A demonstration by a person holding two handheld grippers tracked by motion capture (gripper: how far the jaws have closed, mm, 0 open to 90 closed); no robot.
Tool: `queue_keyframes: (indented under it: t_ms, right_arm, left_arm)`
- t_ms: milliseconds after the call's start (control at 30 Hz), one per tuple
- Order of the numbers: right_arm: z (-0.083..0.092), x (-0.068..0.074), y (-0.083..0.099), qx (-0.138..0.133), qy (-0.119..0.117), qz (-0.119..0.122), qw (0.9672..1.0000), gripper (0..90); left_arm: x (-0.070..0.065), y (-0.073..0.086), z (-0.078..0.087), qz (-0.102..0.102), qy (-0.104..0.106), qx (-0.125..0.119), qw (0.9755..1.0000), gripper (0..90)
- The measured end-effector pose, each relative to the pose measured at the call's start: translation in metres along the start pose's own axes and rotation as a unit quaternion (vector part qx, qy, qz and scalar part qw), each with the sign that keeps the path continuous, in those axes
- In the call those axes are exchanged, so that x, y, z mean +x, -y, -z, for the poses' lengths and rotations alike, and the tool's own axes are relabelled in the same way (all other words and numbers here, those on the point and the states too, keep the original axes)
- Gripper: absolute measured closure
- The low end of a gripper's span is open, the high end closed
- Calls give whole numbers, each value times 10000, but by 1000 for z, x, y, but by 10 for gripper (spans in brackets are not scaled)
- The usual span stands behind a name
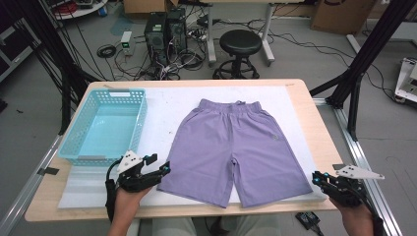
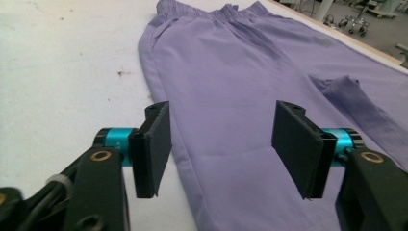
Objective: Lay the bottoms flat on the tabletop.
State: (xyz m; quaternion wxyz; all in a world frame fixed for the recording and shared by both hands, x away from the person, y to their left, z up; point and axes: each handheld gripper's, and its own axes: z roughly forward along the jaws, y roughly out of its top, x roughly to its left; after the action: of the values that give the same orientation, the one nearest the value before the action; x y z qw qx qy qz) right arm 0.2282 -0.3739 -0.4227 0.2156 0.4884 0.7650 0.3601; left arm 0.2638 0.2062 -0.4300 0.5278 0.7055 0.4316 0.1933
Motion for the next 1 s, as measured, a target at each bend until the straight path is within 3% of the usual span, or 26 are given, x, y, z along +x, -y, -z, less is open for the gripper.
queue_keyframes:
  t_ms: [100, 267, 400, 567, 700, 767, 833, 1000]
  right_arm:
    - [-5, 2, -7, -84, -47, -40, 9999, 725]
    - [-14, 5, -21, -366, -109, -238, 9990, 524]
    - [-27, 13, -39, -464, -303, -315, 9980, 420]
    - [-51, 28, -64, -476, -420, -119, 9979, 334]
    - [-85, 40, -95, -405, -452, 33, 9982, 226]
    - [-101, 45, -109, -326, -465, 82, 9983, 236]
    - [-120, 51, -128, -244, -503, 123, 9984, 353]
    - [-162, 64, -167, -45, -497, 350, 9981, 452]
  left_arm:
    - [3, -4, -2, 28, 6, -49, 10000, 331]
    - [8, -7, -8, -24, 53, -36, 10000, 320]
    - [11, -9, -14, -63, 72, -11, 10000, 320]
    - [11, -14, -19, -127, 129, -56, 9998, 324]
    - [12, -16, -23, -178, 152, -75, 9997, 326]
    - [13, -17, -25, -206, 179, -84, 9996, 328]
    - [15, -18, -26, -216, 189, -90, 9995, 332]
    - [18, -20, -30, -252, 238, -85, 9994, 335]
